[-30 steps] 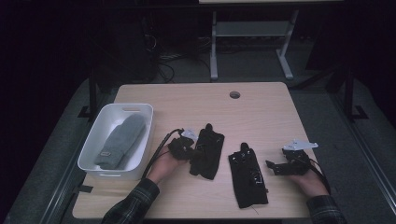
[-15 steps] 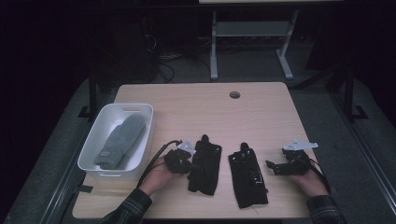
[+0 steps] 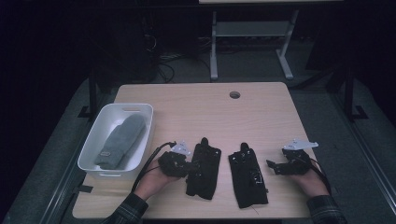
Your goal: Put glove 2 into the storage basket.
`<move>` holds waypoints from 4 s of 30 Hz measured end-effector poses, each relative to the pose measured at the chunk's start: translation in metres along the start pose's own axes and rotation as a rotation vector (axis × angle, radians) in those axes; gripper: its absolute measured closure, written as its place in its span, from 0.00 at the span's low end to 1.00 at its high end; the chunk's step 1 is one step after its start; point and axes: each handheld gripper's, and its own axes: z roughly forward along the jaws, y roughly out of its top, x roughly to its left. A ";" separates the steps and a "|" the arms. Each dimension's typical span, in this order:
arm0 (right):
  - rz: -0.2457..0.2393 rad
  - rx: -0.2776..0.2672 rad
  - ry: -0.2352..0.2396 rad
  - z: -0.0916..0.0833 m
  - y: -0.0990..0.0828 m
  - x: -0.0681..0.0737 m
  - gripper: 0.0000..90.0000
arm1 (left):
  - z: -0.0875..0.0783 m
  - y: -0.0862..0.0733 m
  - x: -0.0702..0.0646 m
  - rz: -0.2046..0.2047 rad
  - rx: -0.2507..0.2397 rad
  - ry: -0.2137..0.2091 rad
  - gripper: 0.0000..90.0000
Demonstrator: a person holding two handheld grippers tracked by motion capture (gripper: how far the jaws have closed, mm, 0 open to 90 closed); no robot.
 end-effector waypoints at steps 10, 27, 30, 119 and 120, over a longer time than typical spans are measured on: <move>-0.035 -0.032 0.118 -0.027 0.005 0.023 0.81 | 0.003 -0.004 0.008 -0.105 -0.050 0.089 0.47; -0.146 0.083 0.307 -0.014 0.002 0.067 1.00 | 0.010 -0.004 0.015 -0.108 -0.025 0.113 0.45; -0.149 0.083 0.316 -0.011 0.005 0.071 1.00 | 0.013 -0.004 0.015 -0.126 -0.043 0.114 0.45; -0.098 -0.018 0.139 0.015 0.033 0.043 0.43 | 0.073 0.065 -0.052 -0.058 -0.073 -0.214 0.99; -0.096 -0.025 0.117 0.015 0.032 0.040 0.38 | 0.076 0.064 -0.054 -0.047 -0.054 -0.203 0.99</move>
